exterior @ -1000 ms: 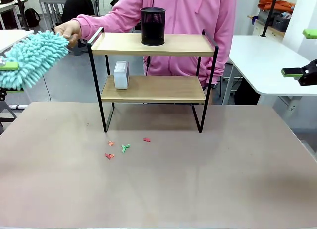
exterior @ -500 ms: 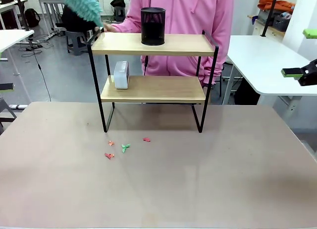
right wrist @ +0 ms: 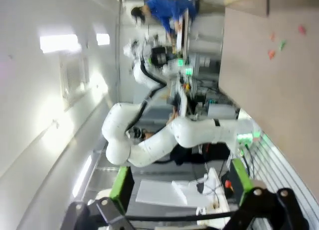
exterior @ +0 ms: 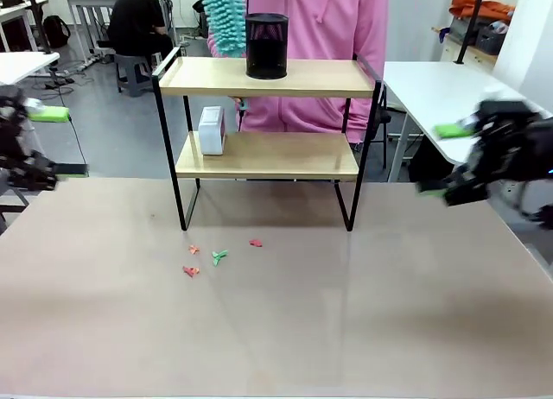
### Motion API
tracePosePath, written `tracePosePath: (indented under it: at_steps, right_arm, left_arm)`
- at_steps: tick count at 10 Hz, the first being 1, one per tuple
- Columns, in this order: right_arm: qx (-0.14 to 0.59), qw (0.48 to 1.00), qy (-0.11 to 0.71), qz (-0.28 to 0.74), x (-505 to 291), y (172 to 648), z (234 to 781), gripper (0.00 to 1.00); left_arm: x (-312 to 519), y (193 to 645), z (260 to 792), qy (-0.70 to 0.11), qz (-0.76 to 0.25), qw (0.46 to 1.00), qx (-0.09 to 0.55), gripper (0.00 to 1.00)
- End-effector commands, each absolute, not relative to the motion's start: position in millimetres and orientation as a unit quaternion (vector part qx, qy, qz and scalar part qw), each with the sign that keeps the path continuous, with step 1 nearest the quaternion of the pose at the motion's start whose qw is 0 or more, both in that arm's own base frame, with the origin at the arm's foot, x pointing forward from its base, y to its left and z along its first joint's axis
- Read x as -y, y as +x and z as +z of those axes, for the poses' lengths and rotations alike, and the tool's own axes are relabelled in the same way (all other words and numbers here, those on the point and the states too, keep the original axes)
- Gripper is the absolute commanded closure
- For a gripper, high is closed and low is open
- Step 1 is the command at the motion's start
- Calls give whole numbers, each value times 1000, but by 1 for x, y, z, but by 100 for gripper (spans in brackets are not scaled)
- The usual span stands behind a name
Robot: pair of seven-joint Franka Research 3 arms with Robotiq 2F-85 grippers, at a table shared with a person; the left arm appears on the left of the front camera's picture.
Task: Clean the shelf.
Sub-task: Hand the Duster back to the human.
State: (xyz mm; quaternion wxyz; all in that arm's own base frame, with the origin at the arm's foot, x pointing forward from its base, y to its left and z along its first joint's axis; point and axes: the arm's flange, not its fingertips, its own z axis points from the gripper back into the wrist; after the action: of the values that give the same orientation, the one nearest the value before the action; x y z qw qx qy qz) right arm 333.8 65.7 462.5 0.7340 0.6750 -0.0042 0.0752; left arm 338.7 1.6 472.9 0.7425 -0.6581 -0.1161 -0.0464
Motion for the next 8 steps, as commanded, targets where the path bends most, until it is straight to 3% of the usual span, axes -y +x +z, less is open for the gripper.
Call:
tracePosePath:
  at_steps: [1, 2, 3, 8]
  right_arm:
    - [-6, 729, 676, 108, -108, 341, 448, 0]
    - [-18, 733, 671, 113, -108, 343, 449, 0]
    - [-18, 732, 675, 94, -97, 338, 446, 0]
    - [-18, 732, 675, 94, -97, 338, 446, 0]
  left_arm:
    - [43, 311, 436, -659, -26, 747, 77, 0]
    - [61, 307, 416, -638, -29, 769, 10, 0]
    - [19, 346, 460, -657, -47, 747, 90, 0]
    - [19, 346, 460, -657, -47, 747, 90, 0]
